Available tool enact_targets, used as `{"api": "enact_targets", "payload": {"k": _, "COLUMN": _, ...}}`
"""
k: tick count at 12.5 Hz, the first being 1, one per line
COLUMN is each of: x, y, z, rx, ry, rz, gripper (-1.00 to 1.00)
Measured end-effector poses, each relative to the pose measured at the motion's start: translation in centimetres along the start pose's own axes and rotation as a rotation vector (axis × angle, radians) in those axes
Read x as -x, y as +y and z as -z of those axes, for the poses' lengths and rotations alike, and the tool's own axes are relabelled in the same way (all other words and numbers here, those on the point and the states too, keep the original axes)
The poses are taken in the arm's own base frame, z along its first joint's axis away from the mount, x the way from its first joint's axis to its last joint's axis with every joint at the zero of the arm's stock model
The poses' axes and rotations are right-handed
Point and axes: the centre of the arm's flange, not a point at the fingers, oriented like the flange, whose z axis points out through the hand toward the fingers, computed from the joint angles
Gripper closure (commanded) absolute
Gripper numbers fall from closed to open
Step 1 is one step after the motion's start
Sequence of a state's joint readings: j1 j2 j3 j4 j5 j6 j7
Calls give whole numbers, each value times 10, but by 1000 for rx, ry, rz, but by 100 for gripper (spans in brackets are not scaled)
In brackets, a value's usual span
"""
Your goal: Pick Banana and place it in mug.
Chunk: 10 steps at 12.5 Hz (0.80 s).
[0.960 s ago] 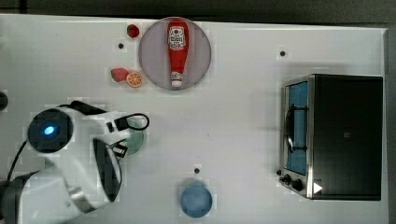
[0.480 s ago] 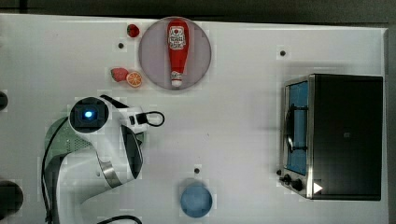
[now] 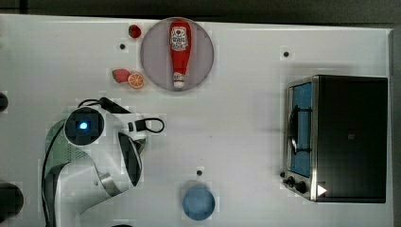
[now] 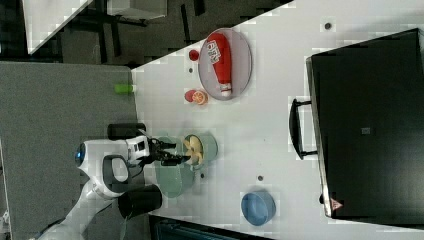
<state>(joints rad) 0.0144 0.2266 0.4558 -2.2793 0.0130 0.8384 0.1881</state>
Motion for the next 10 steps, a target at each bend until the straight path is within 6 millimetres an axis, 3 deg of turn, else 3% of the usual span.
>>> {"api": "enact_targets", "payload": {"k": 2, "x": 12, "y": -4, "z": -6, "rx": -6, "ry": 16, "rz": 30, "gripper": -100}}
{"api": "enact_targets", "payload": {"k": 4, "x": 11, "y": -4, "z": 8, "rx": -28, "ry": 39, "rz": 19, "gripper": -100}}
{"api": "enact_targets", "payload": {"k": 6, "x": -1, "y": 8, "z": 52, "rx": -27, "ry": 100, "rz": -22, "gripper": -100}}
{"api": "enact_targets", "payload": {"k": 10, "x": -39, "y": 52, "z": 185, "rx": -55, "ry": 188, "rz": -167, "gripper": -100}}
